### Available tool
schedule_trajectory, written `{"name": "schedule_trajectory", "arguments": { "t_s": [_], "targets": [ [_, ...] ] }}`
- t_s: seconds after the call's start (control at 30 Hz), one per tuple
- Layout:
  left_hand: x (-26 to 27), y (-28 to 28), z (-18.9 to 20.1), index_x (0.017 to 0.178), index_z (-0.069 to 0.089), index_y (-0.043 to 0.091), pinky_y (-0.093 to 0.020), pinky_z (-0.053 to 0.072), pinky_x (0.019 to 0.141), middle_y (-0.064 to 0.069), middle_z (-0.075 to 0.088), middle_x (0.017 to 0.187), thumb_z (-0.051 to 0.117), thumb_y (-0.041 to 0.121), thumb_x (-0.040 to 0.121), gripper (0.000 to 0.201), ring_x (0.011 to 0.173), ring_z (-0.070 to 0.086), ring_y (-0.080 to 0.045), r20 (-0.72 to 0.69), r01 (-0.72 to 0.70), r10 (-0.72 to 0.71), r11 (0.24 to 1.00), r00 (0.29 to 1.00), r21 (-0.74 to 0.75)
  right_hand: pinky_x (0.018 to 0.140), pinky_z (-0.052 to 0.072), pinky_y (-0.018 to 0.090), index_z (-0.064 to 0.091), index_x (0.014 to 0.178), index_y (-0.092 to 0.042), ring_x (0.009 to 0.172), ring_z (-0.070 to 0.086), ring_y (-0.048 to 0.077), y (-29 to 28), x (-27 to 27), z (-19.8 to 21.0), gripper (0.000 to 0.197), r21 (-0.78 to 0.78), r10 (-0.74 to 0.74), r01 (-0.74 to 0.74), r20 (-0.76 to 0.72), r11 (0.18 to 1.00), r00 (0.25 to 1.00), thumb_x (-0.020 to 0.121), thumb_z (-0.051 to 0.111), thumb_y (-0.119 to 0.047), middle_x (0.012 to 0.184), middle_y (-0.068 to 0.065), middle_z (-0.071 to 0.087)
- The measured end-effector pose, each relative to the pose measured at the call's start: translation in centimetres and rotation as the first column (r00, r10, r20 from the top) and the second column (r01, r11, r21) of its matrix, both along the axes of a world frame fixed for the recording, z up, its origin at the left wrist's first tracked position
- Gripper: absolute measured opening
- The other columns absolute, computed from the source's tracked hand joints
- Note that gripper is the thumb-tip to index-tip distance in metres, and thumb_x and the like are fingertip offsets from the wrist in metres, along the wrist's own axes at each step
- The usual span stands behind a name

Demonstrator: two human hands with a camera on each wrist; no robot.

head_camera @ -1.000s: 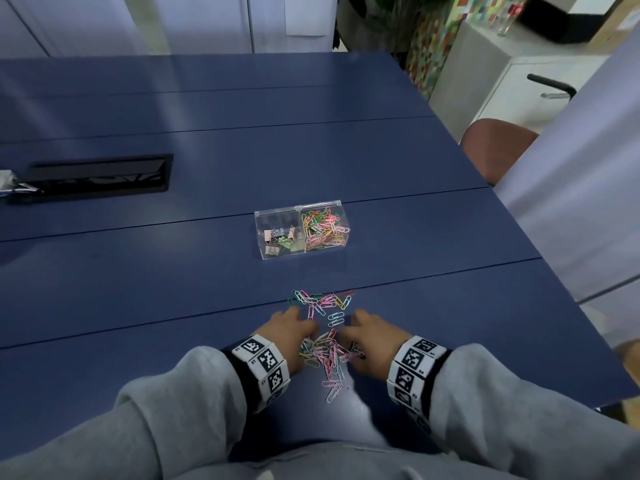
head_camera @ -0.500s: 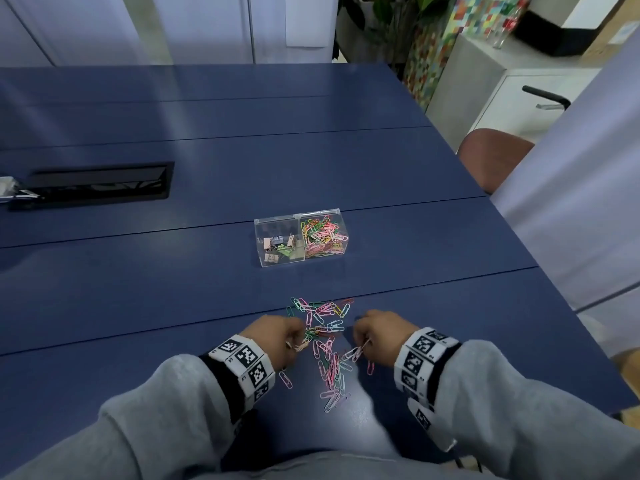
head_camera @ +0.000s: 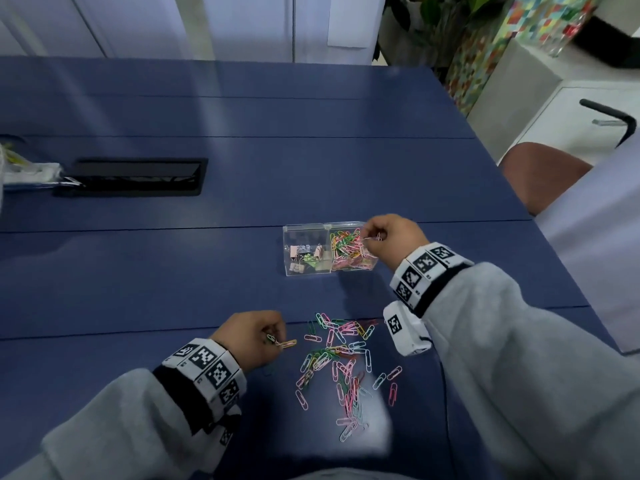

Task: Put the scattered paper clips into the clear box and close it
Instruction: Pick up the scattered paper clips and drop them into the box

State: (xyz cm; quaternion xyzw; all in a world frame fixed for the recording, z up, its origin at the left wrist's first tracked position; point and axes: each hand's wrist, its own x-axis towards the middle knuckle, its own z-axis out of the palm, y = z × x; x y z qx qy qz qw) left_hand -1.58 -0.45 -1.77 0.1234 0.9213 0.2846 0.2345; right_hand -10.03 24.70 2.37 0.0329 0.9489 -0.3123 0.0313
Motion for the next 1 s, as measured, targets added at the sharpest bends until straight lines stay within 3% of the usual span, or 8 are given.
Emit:
{"name": "schedule_trajectory", "arguments": {
  "t_s": [0.2,0.33,0.53,0.67,0.73,0.8,0.87,1.0],
  "targets": [
    [-3.1,0.8,1.5,0.058,0.05,0.036,-0.002,0.036,0.052,0.011,0.053,0.052,0.07,0.011,0.074,0.035,0.051,0.051,0.006,-0.062,-0.163,0.171,0.98,0.983,0.113,0.074,0.04,0.022,0.068,0.098,-0.017,0.085,0.056,0.016,-1.2,-2.6,-1.5,0.021,0.12,0.039,-0.047,0.064,0.992,0.997,0.083,0.056,-0.008,0.104,0.004,0.061],
    [-6.7,3.5,3.0,0.056,0.049,0.031,-0.003,0.035,0.056,0.015,0.052,0.059,0.07,0.007,0.073,0.035,0.056,0.046,0.004,-0.124,-0.199,0.229,0.956,0.966,0.214,0.087,0.048,0.028,0.068,0.1,-0.017,0.099,0.061,0.023,-0.5,-1.9,-1.7,0.022,0.08,0.036,-0.044,0.091,0.996,0.995,0.084,0.056,-0.009,0.108,0.006,0.063],
    [-11.5,9.1,4.2,0.058,0.05,0.025,-0.019,0.039,0.055,0.012,0.047,0.054,0.068,0.005,0.072,0.03,0.05,0.043,-0.003,-0.149,-0.223,0.276,0.929,0.95,0.294,0.085,0.04,0.017,0.067,0.102,-0.014,0.1,0.062,0.019,2.1,1.4,-1.3,0.02,-0.009,0.013,-0.012,0.09,1.0,0.996,0.084,0.06,-0.011,0.109,0.005,0.063],
    [-12.9,11.9,3.9,0.072,0.058,0.022,-0.015,0.038,0.052,0.013,0.05,0.06,0.064,0.005,0.075,0.019,0.057,0.048,-0.006,-0.172,-0.169,0.212,0.958,0.962,0.233,0.095,0.047,0.031,0.067,0.103,-0.013,0.098,0.063,0.022,4.1,4.3,-2.4,0.019,0.038,0.053,-0.062,0.196,0.997,0.979,0.084,0.063,-0.014,0.107,0.009,0.063],
    [-13.2,12.6,3.6,0.085,0.064,0.022,-0.016,0.042,0.06,0.012,0.058,0.073,0.065,0.009,0.077,0.015,0.073,0.057,-0.013,-0.167,-0.146,0.175,0.974,0.97,0.175,0.095,0.048,0.033,0.066,0.104,-0.013,0.098,0.063,0.022,4.8,5.6,-3.2,0.02,0.05,0.049,-0.063,0.245,0.997,0.968,0.084,0.063,-0.015,0.107,0.009,0.061],
    [-13.1,12.7,3.2,0.1,0.065,0.023,-0.022,0.044,0.077,0.003,0.064,0.101,0.069,0.018,0.078,0.023,0.096,0.061,-0.017,-0.153,-0.13,0.144,0.986,0.978,0.1,0.095,0.047,0.03,0.066,0.106,-0.013,0.099,0.063,0.022,5.4,6.7,-3.9,0.022,0.063,0.04,-0.059,0.277,0.996,0.96,0.085,0.062,-0.016,0.108,0.008,0.061],
    [-12.8,12.3,3.0,0.109,0.063,0.023,-0.025,0.042,0.091,0.0,0.059,0.121,0.072,0.024,0.078,0.032,0.112,0.057,-0.019,-0.167,-0.13,0.138,0.99,0.976,0.055,0.094,0.047,0.03,0.066,0.107,-0.013,0.099,0.063,0.023,5.6,7.7,-4.4,0.023,0.071,0.026,-0.048,0.288,0.996,0.957,0.085,0.061,-0.015,0.108,0.009,0.061],
    [-10.9,10.7,3.6,0.114,0.062,0.024,-0.028,0.041,0.1,0.001,0.056,0.125,0.07,0.027,0.081,0.033,0.115,0.055,-0.018,-0.217,-0.089,0.102,0.994,0.971,0.066,0.098,0.043,0.027,0.059,0.118,-0.016,0.108,0.058,0.022,5.2,8.8,-4.9,0.032,0.107,0.063,-0.105,0.336,0.989,0.94,0.086,0.059,-0.02,0.119,0.006,0.057]
  ]
}}
